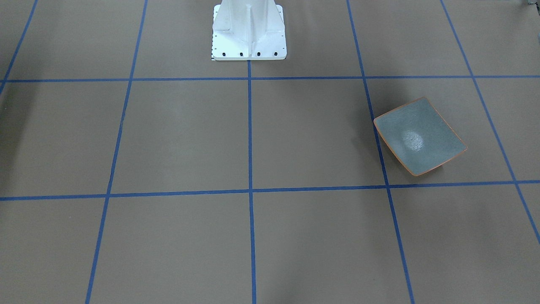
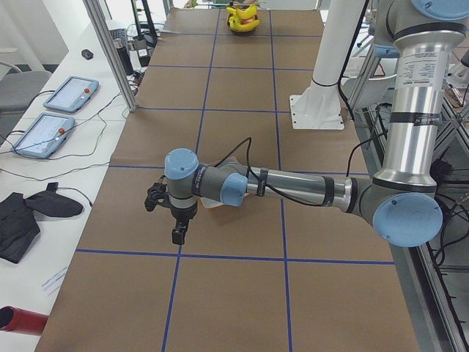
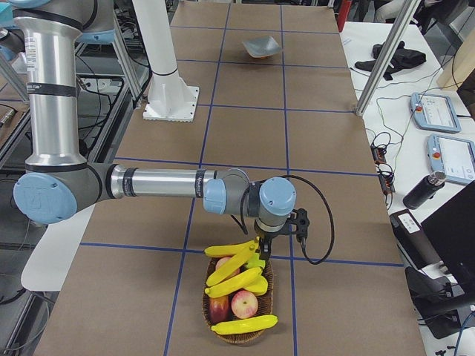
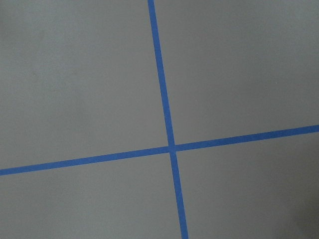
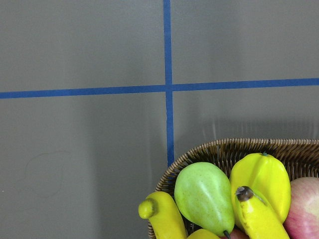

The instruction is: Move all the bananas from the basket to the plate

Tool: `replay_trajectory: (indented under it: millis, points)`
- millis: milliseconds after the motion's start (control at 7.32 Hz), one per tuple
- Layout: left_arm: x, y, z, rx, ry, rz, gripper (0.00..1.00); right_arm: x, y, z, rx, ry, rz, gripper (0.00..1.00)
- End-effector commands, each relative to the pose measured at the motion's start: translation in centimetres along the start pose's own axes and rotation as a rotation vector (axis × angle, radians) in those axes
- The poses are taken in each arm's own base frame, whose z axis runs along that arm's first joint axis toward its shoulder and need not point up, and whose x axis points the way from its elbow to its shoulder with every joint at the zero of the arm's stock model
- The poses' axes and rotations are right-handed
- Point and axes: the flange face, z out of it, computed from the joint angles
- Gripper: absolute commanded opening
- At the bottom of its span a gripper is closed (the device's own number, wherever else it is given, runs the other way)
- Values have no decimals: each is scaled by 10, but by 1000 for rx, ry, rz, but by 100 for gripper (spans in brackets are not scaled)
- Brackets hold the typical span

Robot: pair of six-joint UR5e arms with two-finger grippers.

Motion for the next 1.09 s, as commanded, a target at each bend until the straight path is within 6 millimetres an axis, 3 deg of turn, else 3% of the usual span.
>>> replay_trajectory:
  millis: [0, 410, 683, 957]
  points:
    - [-1, 1, 1, -2, 0, -2, 100, 0, 1, 0, 0, -1, 3, 100]
    - [-6, 6, 5, -12, -1, -11, 100, -9, 0, -7, 14, 2, -2, 100]
    - [-8, 8, 10, -23, 0, -18, 100, -23, -3, -19, 35, -23, 141, 100]
    - [-7, 9, 9, -20, 0, -15, 100, -21, 4, -15, 72, -32, 113, 100]
